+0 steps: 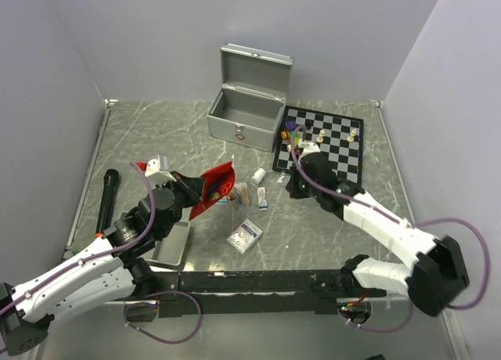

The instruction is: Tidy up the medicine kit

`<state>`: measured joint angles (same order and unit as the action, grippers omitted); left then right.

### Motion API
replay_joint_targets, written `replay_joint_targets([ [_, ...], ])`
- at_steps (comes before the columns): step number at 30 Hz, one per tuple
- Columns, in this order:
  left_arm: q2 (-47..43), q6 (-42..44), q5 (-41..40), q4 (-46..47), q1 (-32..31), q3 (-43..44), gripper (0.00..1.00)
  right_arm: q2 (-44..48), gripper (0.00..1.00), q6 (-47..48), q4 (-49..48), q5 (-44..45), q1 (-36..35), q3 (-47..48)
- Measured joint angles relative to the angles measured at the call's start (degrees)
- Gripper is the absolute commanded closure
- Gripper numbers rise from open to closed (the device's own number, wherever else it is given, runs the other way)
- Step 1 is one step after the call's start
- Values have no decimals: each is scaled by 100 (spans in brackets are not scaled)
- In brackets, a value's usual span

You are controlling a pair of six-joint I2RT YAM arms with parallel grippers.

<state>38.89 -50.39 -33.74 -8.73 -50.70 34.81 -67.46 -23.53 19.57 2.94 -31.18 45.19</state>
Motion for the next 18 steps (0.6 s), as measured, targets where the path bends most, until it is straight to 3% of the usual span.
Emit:
replay_joint_targets([
  [8,546,343,857,214,33,59,99,1578,100,1213,-651,-557,-1550,-61],
  [18,817,496,1742,411,39,372,99,1137,100,2273,-614,-981,-2129,468],
])
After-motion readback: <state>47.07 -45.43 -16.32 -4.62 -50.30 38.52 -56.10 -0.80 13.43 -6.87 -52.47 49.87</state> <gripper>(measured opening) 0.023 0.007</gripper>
